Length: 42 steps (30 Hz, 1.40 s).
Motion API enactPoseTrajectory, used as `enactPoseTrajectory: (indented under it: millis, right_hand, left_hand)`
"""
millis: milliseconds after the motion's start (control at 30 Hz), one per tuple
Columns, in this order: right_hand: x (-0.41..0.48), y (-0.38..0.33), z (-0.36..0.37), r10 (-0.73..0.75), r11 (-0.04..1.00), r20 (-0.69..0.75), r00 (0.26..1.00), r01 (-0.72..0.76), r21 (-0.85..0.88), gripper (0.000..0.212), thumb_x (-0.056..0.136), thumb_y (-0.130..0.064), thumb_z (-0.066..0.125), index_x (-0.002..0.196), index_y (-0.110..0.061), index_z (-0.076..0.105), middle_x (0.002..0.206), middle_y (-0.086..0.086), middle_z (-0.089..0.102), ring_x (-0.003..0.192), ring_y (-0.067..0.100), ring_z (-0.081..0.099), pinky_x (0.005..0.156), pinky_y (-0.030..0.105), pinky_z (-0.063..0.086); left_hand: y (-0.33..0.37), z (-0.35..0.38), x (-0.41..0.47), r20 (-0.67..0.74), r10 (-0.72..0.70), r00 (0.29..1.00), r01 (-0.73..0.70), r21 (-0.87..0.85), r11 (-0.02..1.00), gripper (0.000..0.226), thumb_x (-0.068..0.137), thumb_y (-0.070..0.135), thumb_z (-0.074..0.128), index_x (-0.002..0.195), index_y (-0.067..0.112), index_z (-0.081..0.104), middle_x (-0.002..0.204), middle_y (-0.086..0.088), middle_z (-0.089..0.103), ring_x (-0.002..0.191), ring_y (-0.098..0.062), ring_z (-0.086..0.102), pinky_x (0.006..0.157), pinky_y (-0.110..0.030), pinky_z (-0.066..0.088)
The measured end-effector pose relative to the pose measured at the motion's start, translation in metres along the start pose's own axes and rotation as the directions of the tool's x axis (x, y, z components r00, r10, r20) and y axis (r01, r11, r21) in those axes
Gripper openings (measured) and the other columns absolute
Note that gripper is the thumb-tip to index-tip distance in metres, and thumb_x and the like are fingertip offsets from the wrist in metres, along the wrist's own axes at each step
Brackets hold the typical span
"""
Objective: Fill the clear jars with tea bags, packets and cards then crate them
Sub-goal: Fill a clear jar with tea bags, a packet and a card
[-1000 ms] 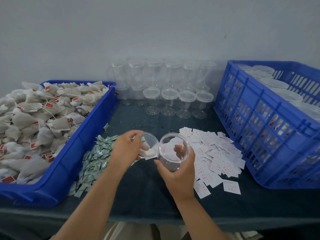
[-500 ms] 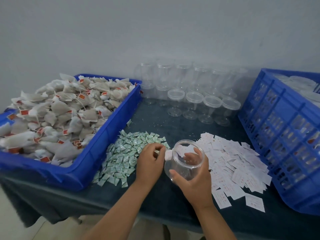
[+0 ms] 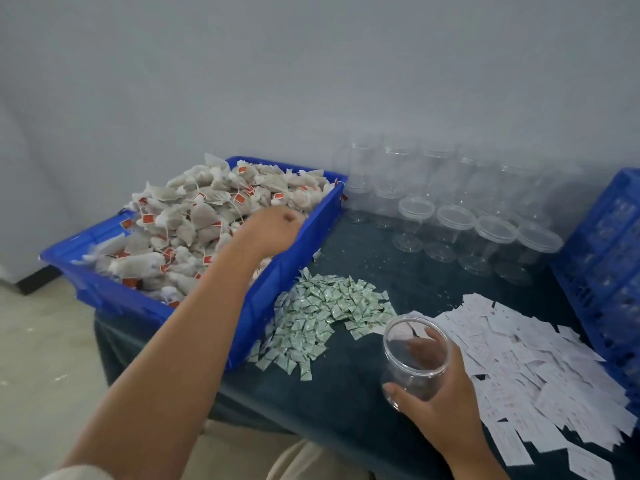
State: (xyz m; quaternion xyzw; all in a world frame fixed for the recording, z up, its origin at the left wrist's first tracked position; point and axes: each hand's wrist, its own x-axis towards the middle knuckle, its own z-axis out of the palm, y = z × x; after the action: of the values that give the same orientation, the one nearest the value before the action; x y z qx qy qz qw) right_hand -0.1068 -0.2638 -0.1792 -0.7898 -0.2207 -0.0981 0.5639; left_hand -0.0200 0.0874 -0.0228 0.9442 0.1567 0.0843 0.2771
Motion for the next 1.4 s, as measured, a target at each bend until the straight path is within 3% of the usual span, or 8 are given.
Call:
enactPoseTrajectory:
  millis: [100,200,400,533,667,833,1000,1400]
  right_hand:
    - [0.002,-0.001,0.002,0.01,1.0,-0.018,1.0,-0.01,0.022,0.103,0.055,-0.047,0.104,0.14,-0.062,0.047,0.127,-0.021,0.07,0.118,-0.003,0.067,0.084,0.003,0.051]
    - [0.002,0.004,0.001,0.012,0.999,-0.041,0.999,-0.01,0.05,0.1,0.055,-0.042,0.101,0.138,-0.061,0.049,0.127,-0.02,0.071,0.118,-0.002,0.067,0.081,0.005,0.053]
    - [0.002,0.017,0.0,0.023,0.997,-0.019,1.0,-0.022,0.079,0.1,0.055,-0.042,0.098,0.142,-0.051,0.049,0.13,-0.012,0.07,0.125,0.008,0.066,0.09,0.025,0.062]
    - [0.002,0.02,0.001,0.03,0.996,-0.014,0.999,-0.029,0.084,0.1,0.056,-0.037,0.097,0.143,-0.048,0.05,0.129,-0.01,0.071,0.128,0.012,0.066,0.094,0.026,0.061]
    - [0.001,0.022,0.001,0.043,0.994,-0.028,0.999,-0.04,0.102,0.098,0.057,-0.032,0.097,0.142,-0.047,0.05,0.129,-0.009,0.07,0.13,0.015,0.065,0.095,0.037,0.063]
    - [0.004,0.015,0.002,0.067,0.992,-0.048,0.997,-0.062,0.108,0.098,0.058,-0.037,0.096,0.143,-0.047,0.05,0.129,-0.014,0.07,0.128,0.011,0.065,0.088,0.019,0.061]
    - [0.005,0.012,0.002,0.093,0.993,-0.062,0.994,-0.089,0.074,0.097,0.065,-0.027,0.101,0.143,-0.048,0.047,0.133,-0.028,0.065,0.128,0.002,0.063,0.095,0.016,0.055]
    - [0.007,-0.002,-0.001,0.126,0.991,-0.063,0.99,-0.122,0.062,0.096,0.063,-0.06,0.094,0.144,-0.044,0.045,0.129,-0.031,0.064,0.124,0.0,0.064,0.094,0.019,0.057]
  left_hand:
    - [-0.037,0.008,0.04,0.071,-0.172,0.982,0.124,0.443,0.888,0.059,0.1,0.025,0.055,0.156,0.034,0.041,0.163,-0.013,0.038,0.147,-0.037,0.04,0.12,-0.052,0.033]
    - [-0.067,0.033,0.05,0.165,-0.27,0.949,0.166,0.466,0.869,0.074,0.098,0.047,0.061,0.163,0.04,0.026,0.173,-0.017,0.004,0.158,-0.047,0.004,0.127,-0.062,0.012]
    - [-0.076,0.044,0.059,0.071,-0.179,0.981,0.147,0.327,0.934,0.043,0.096,0.035,0.065,0.135,0.019,0.058,0.141,-0.017,0.055,0.109,-0.031,0.057,0.086,-0.039,0.049]
    - [-0.072,0.042,0.055,-0.045,-0.131,0.99,0.135,0.105,0.985,0.052,0.095,0.041,0.069,0.137,0.011,0.059,0.131,-0.014,0.067,0.108,-0.03,0.065,0.086,-0.038,0.052]
    - [-0.059,0.022,0.041,-0.245,-0.109,0.963,0.068,-0.171,0.983,0.027,0.091,0.042,0.059,0.11,0.022,0.061,0.081,0.002,0.067,0.065,-0.014,0.059,0.059,-0.03,0.044]
    - [-0.024,-0.013,0.019,-0.361,-0.172,0.916,-0.065,-0.557,0.828,0.034,0.081,0.05,0.058,0.101,0.023,0.06,0.061,0.002,0.065,0.047,-0.01,0.049,0.053,-0.028,0.045]
    - [0.019,-0.031,-0.008,-0.329,-0.019,0.944,-0.157,-0.499,0.852,0.019,0.078,0.038,0.057,0.07,0.023,0.05,0.055,0.008,0.055,0.048,-0.013,0.046,0.053,-0.032,0.041]
    - [0.122,0.042,-0.105,0.054,0.422,0.905,-0.382,-0.335,0.861,0.011,0.073,0.037,0.064,0.078,0.037,0.054,0.073,0.015,0.066,0.054,-0.002,0.053,0.046,-0.017,0.042]
